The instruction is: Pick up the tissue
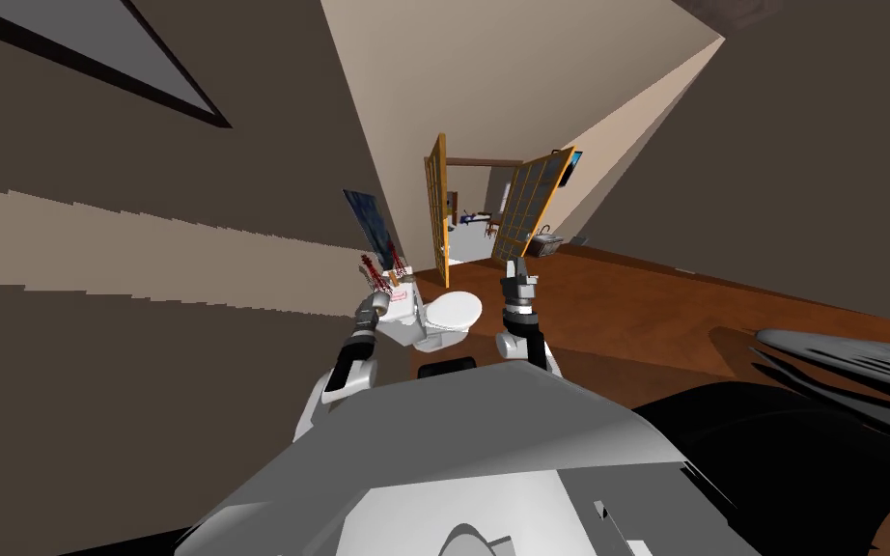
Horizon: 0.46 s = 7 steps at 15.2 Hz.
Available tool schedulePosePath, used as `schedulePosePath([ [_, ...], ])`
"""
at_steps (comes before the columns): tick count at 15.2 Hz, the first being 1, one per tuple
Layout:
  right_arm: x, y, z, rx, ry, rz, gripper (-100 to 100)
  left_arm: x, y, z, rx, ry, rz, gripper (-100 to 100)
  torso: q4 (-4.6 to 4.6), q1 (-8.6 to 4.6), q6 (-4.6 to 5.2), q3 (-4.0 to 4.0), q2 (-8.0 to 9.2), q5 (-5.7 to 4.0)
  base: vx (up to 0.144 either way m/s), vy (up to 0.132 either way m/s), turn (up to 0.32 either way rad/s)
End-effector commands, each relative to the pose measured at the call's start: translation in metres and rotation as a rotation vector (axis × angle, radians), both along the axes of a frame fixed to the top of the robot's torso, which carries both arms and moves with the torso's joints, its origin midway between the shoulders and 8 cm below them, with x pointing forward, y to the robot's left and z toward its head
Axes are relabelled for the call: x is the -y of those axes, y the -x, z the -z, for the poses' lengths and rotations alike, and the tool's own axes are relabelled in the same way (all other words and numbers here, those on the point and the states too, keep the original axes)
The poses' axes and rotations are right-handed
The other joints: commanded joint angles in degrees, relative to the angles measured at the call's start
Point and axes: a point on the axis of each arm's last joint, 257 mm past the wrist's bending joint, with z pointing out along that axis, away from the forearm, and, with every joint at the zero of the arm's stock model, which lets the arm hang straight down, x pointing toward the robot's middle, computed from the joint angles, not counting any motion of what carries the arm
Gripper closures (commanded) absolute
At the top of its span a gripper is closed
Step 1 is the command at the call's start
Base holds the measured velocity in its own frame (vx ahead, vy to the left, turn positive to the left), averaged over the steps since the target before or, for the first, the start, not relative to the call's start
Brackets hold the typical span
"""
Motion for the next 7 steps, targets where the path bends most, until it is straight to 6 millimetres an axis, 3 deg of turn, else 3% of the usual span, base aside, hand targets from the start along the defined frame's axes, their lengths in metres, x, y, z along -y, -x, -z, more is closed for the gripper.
schedulePosePath([
  [1,0.0000,0.0000,0.0000,0.000,0.000,0.000,0,0.0000,0.0000,0.0000,0.000,0.000,0.000,-100,0.00,0.00,0.00,0.00,0.00,0.00,0.068,0.000,-0.012],
  [2,0.0000,0.0000,0.0000,0.000,0.000,0.000,0,-0.0002,0.0003,-0.0008,0.000,0.000,0.000,100,-0.02,-0.04,0.00,-0.02,-0.01,-0.01,0.022,0.002,0.001],
  [7,0.0000,0.0000,-0.0001,0.000,0.000,0.000,0,-0.0004,0.0004,0.0001,-0.002,-0.001,-0.001,100,0.07,-0.09,0.00,0.14,0.25,-0.02,0.002,0.000,0.001],
])
